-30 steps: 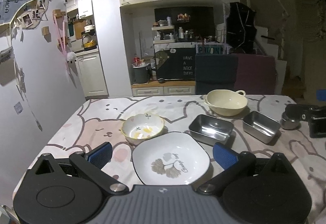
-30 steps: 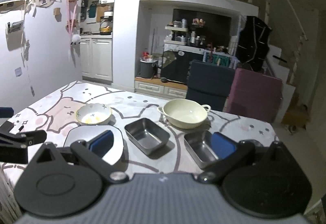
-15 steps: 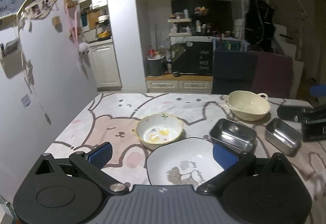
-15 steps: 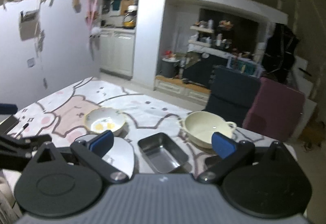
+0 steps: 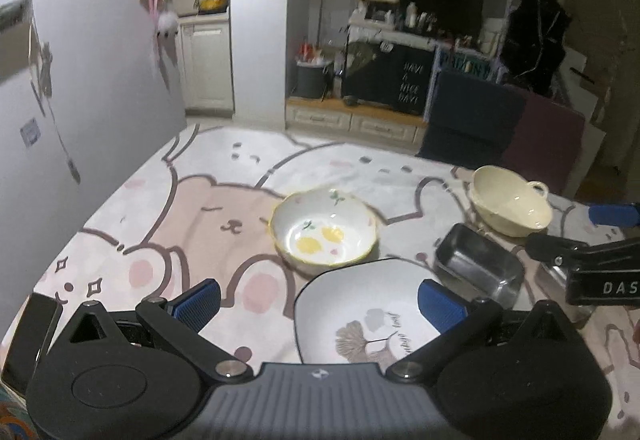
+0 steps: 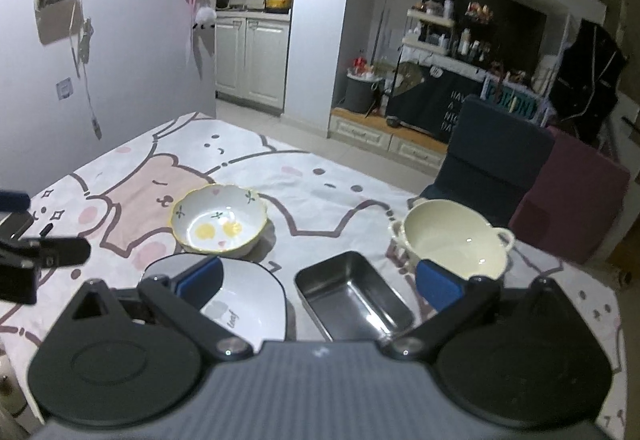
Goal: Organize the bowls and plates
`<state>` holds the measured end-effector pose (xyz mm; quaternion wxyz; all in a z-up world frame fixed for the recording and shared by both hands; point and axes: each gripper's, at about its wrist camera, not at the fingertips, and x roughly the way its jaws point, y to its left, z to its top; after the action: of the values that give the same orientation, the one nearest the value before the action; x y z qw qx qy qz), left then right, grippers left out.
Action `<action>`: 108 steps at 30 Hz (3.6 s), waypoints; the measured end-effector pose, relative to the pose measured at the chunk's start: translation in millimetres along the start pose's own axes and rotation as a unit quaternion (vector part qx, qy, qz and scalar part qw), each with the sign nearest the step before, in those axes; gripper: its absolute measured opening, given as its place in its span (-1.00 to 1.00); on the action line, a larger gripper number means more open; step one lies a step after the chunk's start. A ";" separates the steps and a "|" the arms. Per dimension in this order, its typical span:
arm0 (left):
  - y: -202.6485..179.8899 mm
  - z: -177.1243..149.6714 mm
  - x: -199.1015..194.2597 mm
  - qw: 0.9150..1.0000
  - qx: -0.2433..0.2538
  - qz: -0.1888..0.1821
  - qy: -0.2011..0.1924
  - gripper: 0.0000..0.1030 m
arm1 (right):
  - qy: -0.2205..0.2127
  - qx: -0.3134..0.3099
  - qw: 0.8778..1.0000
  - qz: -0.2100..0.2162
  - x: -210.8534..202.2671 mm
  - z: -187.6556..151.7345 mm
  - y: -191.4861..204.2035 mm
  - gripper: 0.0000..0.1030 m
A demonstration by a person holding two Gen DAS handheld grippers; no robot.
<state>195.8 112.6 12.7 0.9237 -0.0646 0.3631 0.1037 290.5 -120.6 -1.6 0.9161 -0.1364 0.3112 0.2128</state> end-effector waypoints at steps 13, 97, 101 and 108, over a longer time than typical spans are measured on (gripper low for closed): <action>30.7 -9.1 77.4 0.995 -0.033 -0.018 0.098 1.00 | 0.068 0.019 0.997 0.033 63.5 -9.8 -0.6 1.00; 17.5 -27.7 130.2 0.960 -0.091 -0.167 0.207 -0.69 | 0.209 0.170 0.957 0.103 110.8 -55.4 -21.9 -0.68; -5.1 -24.2 116.4 0.959 -0.085 -0.188 0.193 -0.69 | 0.184 0.189 0.960 0.091 84.5 -58.6 -43.0 -0.69; -51.2 -23.7 98.1 0.958 -0.053 -0.217 0.181 -0.70 | 0.159 0.213 0.962 0.067 40.9 -73.9 -73.9 -0.70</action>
<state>262.5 72.5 -69.5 0.8379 -0.2083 0.4958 -0.0935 317.0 -200.9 -75.4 0.8465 0.0507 0.4991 0.1782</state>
